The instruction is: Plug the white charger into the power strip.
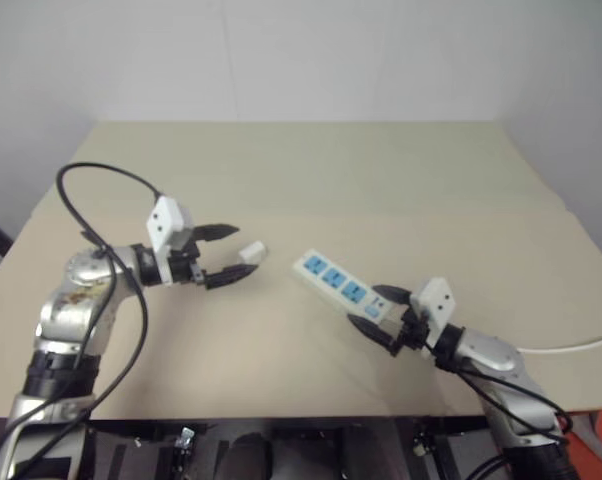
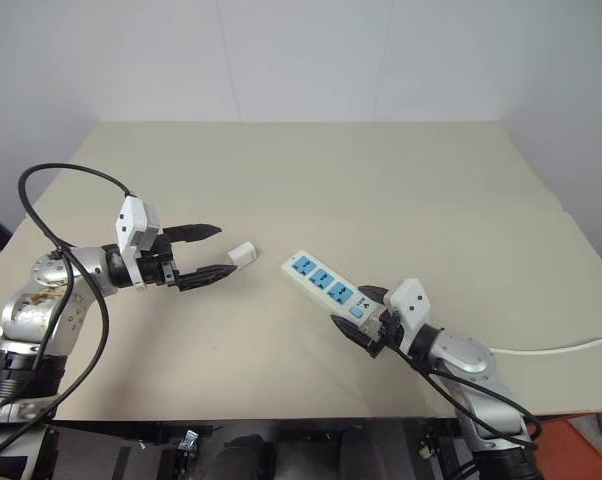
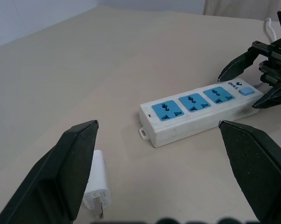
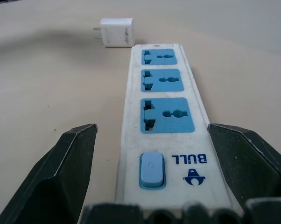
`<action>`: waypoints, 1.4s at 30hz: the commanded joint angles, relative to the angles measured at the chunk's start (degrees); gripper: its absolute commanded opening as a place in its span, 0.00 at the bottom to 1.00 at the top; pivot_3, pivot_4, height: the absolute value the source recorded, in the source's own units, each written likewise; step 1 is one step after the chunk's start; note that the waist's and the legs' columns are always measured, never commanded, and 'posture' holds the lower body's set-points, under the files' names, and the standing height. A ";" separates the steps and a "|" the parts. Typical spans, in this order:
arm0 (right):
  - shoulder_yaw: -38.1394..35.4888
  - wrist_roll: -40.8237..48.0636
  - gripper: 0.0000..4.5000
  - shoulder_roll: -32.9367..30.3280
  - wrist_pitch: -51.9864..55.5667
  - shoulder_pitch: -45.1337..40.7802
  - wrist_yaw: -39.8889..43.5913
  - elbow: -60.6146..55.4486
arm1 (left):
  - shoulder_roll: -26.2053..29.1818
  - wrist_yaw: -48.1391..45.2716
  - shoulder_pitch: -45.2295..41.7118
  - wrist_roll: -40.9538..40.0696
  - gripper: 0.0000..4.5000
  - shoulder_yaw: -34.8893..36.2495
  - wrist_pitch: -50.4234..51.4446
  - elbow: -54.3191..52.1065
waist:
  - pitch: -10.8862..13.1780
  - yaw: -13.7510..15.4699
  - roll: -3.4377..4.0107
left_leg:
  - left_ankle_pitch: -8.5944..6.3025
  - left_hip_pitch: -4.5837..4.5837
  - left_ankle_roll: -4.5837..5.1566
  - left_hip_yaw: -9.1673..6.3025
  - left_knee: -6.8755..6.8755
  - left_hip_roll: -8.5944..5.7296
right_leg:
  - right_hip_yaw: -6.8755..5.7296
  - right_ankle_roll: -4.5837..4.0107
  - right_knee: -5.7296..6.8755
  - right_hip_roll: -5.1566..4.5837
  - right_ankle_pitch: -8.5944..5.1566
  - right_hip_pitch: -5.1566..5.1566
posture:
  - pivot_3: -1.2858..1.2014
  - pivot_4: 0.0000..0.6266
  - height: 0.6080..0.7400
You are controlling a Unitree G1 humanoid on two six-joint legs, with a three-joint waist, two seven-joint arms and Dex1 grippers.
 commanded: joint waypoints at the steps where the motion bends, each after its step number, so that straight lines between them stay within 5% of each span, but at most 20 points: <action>1: 0.28 -0.53 0.99 0.17 -1.93 -0.46 0.23 1.91 | 0.98 0.34 0.25 -0.78 1.00 1.94 0.15 -2.38 | 0.00 -0.10 0.00 | 0.00 0.00 0.00 -0.01 0.00 0.00 | 0.00 0.00 0.00 0.00 0.00 0.00 | 0.52 0.24 1.00; 17: -0.48 -0.87 0.99 0.65 -4.36 -1.15 -1.61 -0.53 | 1.60 0.44 0.48 -1.06 1.00 2.45 0.55 -2.84 | 0.00 -0.08 0.00 | 0.00 -0.01 0.00 -0.02 0.00 0.00 | 0.00 -0.01 -0.01 0.00 0.00 -0.02 | 0.52 0.24 1.00; 42: 0.90 -2.04 0.99 2.81 -9.18 -2.08 1.50 12.91 | 1.80 0.12 0.06 -1.05 1.00 2.69 0.38 -2.62 | -0.04 -0.33 -0.07 | 0.00 0.08 0.00 -0.01 0.00 0.01 | 0.01 -0.02 0.00 0.02 0.01 0.08 | 0.52 0.24 1.00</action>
